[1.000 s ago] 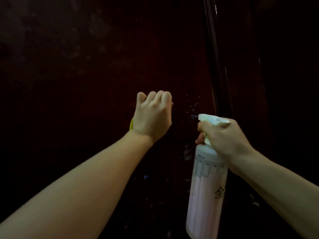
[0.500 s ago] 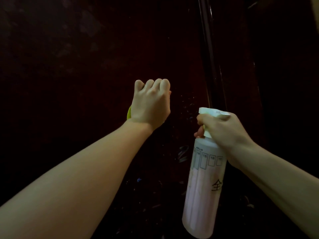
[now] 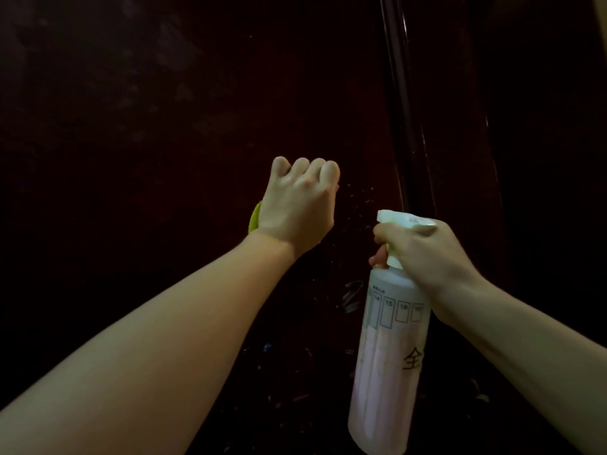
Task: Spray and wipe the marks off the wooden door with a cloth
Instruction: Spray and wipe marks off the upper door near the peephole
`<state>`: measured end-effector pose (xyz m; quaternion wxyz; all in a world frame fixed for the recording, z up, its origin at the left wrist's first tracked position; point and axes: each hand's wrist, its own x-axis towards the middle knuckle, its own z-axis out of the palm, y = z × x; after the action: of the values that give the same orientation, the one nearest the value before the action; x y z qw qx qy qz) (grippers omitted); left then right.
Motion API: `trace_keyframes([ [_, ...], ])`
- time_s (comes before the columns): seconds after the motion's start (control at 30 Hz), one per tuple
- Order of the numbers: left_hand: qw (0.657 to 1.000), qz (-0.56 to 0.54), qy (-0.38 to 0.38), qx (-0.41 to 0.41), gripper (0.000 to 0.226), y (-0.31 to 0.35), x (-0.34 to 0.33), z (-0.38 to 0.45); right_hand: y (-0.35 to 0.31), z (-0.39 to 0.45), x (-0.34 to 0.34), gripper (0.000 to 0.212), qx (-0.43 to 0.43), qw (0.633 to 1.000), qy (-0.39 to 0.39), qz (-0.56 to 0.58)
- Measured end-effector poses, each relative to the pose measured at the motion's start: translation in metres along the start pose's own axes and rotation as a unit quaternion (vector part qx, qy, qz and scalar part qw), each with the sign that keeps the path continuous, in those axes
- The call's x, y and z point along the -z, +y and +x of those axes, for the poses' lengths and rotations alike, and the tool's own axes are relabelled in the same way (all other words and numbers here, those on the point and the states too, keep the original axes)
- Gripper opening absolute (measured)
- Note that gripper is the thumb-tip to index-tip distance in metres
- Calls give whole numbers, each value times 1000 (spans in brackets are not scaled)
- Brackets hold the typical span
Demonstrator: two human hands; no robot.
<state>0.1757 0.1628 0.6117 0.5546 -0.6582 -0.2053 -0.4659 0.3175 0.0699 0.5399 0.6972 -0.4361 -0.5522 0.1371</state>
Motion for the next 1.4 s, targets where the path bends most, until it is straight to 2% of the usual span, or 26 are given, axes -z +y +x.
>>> trace_keyframes([
  [0.07,998,-7,-30,-59,6,10,0,-4,-1,-1,0,17,-9,1000,-1,16],
  [0.17,984,-34,-77,-160,18,32,2,-28,-2,-1,0,17,-17,999,10,25],
  [0.23,978,-41,-90,-185,13,39,2,-44,-1,-1,0,15,-16,1000,12,16],
  [0.3,984,-47,-79,-154,10,35,2,-44,1,-1,-1,15,-15,1000,15,1],
  [0.47,999,-44,-1,8,8,12,-6,8,0,2,1,12,1,999,15,-28],
  [0.57,999,-31,5,39,11,6,-13,35,-2,4,5,18,-1,1000,-6,-12],
  [0.67,1000,-14,-4,2,12,7,-17,46,-1,4,10,22,-12,1000,-26,-9],
  [0.73,997,-11,-23,-75,12,10,-16,44,1,3,13,23,-16,1000,-25,-8],
  [0.83,977,-43,-89,-191,14,26,-10,23,-1,1,19,18,-23,1000,-2,11],
  [0.9,964,-65,-123,-229,17,42,-5,-3,-3,-1,22,16,-22,1000,10,14],
  [1.03,969,-67,-118,-208,13,44,-2,-27,-3,-4,21,19,-10,999,18,-27],
  [1.17,996,-55,-35,-54,7,21,-8,20,2,-5,19,19,-12,998,30,-51],
  [1.23,999,-38,-27,-22,11,17,-15,45,5,-5,17,17,-11,998,23,-57],
  [1.3,997,-32,-42,-55,12,23,-21,58,8,-6,17,22,-8,998,15,-64],
  [1.4,981,-40,-76,-175,15,34,-25,55,8,-8,22,23,-7,999,11,-53],
])
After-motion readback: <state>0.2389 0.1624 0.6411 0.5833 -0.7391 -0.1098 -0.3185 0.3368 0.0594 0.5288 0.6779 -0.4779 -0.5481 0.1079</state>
